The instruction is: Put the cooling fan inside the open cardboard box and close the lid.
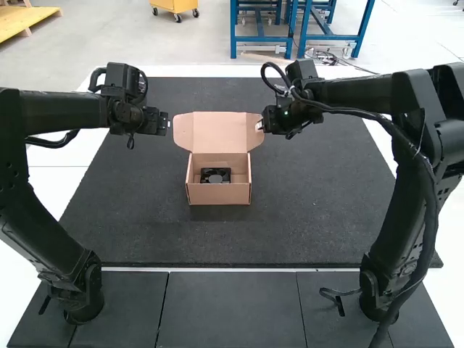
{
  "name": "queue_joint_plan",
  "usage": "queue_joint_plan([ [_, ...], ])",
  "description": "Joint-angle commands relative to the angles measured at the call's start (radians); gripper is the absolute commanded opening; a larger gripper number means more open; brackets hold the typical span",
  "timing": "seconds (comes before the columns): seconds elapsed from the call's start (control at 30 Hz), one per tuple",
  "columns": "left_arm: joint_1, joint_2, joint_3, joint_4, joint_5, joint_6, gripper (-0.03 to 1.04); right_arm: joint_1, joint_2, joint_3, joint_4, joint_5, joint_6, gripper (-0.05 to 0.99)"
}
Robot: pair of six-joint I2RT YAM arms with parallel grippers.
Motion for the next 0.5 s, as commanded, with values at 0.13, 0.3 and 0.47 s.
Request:
queue_joint_plan([
  [0.13, -0.003, 0.023, 0.030, 0.010, -0.011, 0.009, 0.96, 0.010, -0.002, 0.038, -0.008, -0.019, 0.008, 0.45],
  [0.3, -0.010, 0.032, 0.033, 0.017, -0.008, 0.009, 0.96, 0.015, -0.002, 0.040, -0.016, -0.036, 0.008, 0.45],
  [0.47, -0.012, 0.036, 0.032, 0.024, 0.015, 0.009, 0.96, 0.030, -0.002, 0.038, -0.020, -0.037, 0.008, 0.43],
])
